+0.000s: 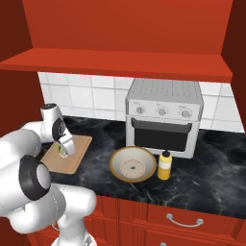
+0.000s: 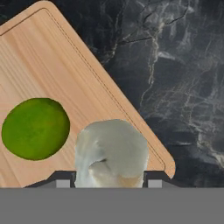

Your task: Open the cabinet. Place the bowl and condiment on the counter. Then place the lime and garlic on the cutting board.

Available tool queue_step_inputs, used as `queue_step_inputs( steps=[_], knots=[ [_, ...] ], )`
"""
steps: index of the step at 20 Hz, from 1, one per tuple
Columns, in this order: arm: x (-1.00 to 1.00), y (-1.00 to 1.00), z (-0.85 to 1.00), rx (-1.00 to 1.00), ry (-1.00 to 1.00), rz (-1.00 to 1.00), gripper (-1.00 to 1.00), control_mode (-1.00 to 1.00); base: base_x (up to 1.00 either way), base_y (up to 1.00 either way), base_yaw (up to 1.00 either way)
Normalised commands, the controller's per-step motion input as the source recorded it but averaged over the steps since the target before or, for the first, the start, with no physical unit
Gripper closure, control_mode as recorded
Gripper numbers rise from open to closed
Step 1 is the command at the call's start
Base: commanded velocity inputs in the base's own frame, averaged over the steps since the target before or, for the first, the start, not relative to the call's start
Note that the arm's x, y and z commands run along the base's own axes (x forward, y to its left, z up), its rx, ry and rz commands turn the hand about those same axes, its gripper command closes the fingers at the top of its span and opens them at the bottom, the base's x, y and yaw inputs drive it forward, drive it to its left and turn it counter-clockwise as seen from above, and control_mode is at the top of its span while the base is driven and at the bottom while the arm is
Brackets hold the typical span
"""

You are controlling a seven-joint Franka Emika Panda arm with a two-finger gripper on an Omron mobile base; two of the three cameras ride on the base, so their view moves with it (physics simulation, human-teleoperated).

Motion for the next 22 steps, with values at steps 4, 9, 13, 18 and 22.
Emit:
queue_step_inputs(
  steps=[4,9,13,18,22],
  knots=[
    [0.00,0.30,-0.10,0.00,0.00,0.00,1.00,-1.00,0.00,0.00,0.00],
    [0.00,0.13,-0.20,-0.01,0.01,0.00,1.00,-1.00,0.00,0.00,0.00],
    [0.00,0.00,0.00,0.00,0.00,0.00,1.00,-1.00,0.00,0.00,0.00],
    [0.01,0.00,0.19,0.01,0.00,0.00,-1.00,-1.00,0.00,0.00,0.00],
    [0.02,0.00,0.27,0.01,0.00,0.00,-1.00,-1.00,0.00,0.00,0.00]
  ],
)
